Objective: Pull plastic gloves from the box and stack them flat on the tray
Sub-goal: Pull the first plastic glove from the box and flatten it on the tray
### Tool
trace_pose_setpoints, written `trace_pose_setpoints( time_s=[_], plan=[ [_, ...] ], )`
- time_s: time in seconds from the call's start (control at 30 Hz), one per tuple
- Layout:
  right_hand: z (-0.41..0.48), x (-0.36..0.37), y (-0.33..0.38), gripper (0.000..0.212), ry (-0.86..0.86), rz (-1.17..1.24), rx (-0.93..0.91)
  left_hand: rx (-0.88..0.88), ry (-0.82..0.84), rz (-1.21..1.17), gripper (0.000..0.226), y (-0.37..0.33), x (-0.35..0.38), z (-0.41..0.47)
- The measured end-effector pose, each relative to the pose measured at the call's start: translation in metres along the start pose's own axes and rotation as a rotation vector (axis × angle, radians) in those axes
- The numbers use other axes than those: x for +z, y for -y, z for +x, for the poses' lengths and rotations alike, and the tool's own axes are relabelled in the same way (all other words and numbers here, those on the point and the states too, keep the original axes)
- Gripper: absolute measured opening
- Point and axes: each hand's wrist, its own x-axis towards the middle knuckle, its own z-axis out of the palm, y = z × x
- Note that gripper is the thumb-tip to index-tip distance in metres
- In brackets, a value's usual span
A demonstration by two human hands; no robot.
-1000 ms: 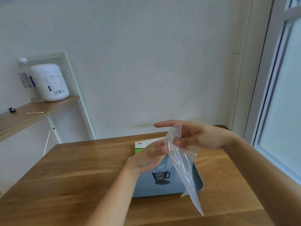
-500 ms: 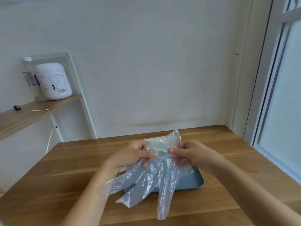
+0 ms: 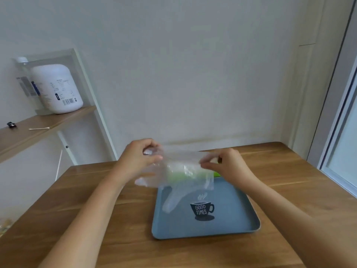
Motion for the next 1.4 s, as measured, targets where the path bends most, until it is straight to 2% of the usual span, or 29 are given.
trace_pose_setpoints(
  time_s=[0.13,0.23,0.27,0.37,0.5,0.57,0.63,0.7,0.77,0.83,0.9,1.0,1.1,1.17,1.27,1.4],
  plan=[
    [-0.001,-0.010,-0.004,0.007,-0.088,-0.008,-0.137,0.281,-0.161,0.178,0.027,-0.011,-0.001,-0.014],
    [-0.012,-0.012,-0.027,0.011,-0.044,-0.096,-0.196,0.473,-0.086,0.337,0.026,0.002,0.013,-0.032],
    [-0.016,-0.009,-0.039,0.013,-0.011,-0.149,-0.211,0.484,-0.032,0.374,0.029,0.010,0.020,-0.038],
    [-0.027,0.000,-0.070,0.015,0.103,-0.279,-0.253,0.339,0.173,0.513,0.043,0.033,0.039,-0.055],
    [-0.039,0.015,-0.099,0.017,0.239,-0.397,-0.203,0.066,0.434,0.719,0.035,0.039,0.048,-0.070],
    [-0.044,0.019,-0.103,0.017,0.285,-0.418,-0.156,-0.076,0.450,0.759,0.038,0.034,0.041,-0.071],
    [-0.046,0.019,-0.105,0.015,0.286,-0.431,-0.149,-0.146,0.327,0.751,0.033,0.026,0.036,-0.070],
    [-0.046,0.017,-0.107,0.015,0.289,-0.426,-0.156,-0.101,0.149,0.650,0.024,0.015,0.036,-0.065],
    [-0.046,0.015,-0.106,0.015,0.295,-0.419,-0.160,-0.024,0.065,0.467,0.025,0.004,0.047,-0.056],
    [-0.046,0.013,-0.103,0.014,0.308,-0.424,-0.161,0.017,0.132,0.355,0.030,-0.006,0.071,-0.047],
    [-0.046,0.012,-0.102,0.012,0.335,-0.444,-0.175,0.058,0.276,0.339,0.034,-0.006,0.103,-0.041],
    [-0.046,0.008,-0.102,0.010,0.354,-0.448,-0.155,0.017,0.500,0.358,0.041,0.005,0.142,-0.039],
    [-0.048,0.003,-0.102,0.026,0.413,-0.522,-0.098,0.020,0.660,0.467,0.054,0.020,0.160,-0.046],
    [-0.048,0.000,-0.096,0.044,0.355,-0.568,-0.072,0.021,0.709,0.498,0.060,0.029,0.164,-0.050],
    [-0.046,0.006,-0.072,0.045,0.198,-0.409,-0.038,0.010,0.732,0.498,0.064,0.034,0.168,-0.051],
    [-0.047,0.049,-0.053,0.041,0.353,-0.182,0.102,0.030,0.691,0.513,0.064,0.034,0.173,-0.052]
  ],
)
